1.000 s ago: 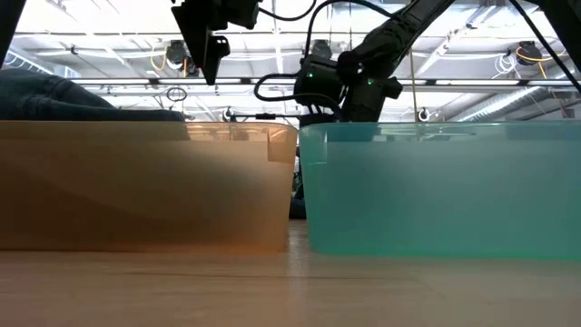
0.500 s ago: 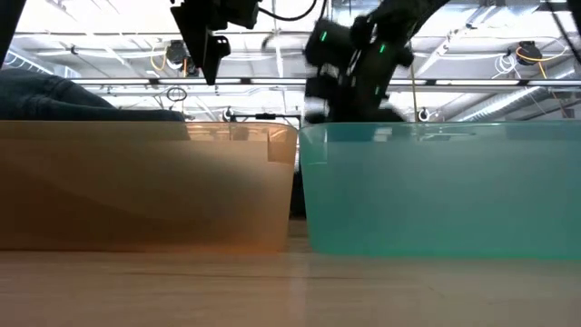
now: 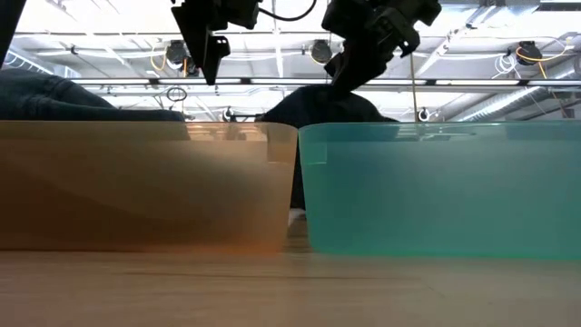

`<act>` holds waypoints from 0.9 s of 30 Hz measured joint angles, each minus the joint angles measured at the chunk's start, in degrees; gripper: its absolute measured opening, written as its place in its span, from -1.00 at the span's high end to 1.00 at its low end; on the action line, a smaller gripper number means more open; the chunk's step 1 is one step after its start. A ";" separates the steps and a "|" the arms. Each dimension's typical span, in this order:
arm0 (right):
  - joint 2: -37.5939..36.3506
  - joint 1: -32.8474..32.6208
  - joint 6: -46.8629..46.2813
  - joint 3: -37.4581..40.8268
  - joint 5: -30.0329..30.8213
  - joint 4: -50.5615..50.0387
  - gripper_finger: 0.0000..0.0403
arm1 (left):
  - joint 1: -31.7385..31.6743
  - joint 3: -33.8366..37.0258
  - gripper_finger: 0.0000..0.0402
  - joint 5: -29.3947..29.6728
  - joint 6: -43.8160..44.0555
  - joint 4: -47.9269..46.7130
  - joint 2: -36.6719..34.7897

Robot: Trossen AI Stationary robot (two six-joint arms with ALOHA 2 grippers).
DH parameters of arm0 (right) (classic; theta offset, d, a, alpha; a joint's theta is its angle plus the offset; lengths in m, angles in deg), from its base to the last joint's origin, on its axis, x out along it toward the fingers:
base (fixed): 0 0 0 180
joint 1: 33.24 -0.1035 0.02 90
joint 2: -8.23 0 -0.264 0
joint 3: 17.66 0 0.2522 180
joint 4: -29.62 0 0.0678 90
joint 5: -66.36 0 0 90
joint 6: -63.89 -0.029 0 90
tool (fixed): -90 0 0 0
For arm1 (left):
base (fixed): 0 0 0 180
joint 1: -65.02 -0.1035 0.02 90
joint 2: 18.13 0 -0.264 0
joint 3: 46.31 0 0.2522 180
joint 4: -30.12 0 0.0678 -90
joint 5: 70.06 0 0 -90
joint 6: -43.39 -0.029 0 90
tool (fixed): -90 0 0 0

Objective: Pick & Place hat
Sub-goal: Put the blue cap into the orange bin

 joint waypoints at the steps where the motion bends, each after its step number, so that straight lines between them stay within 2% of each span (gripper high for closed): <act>1: -0.01 -0.08 -0.66 0.00 0.00 0.04 1.00 | 0.00 0.00 -0.76 -0.09 0.21 -0.01 0.00; 4: -0.16 -0.31 -2.02 0.00 -0.30 -0.30 1.00 | 0.00 0.00 -0.76 -1.42 0.21 0.01 0.00; 9: -0.62 -0.33 -5.67 -0.02 -5.75 0.09 1.00 | -0.25 0.00 -0.76 -1.56 -0.47 0.01 0.00; 22: -6.79 1.56 -11.19 -0.23 -6.14 -1.32 1.00 | -1.08 0.00 -0.76 -1.59 -0.86 -0.01 0.00; 27: -7.76 2.38 -12.84 -3.64 -9.75 -3.72 1.00 | -1.28 0.00 -0.76 -1.56 -3.20 -0.01 0.00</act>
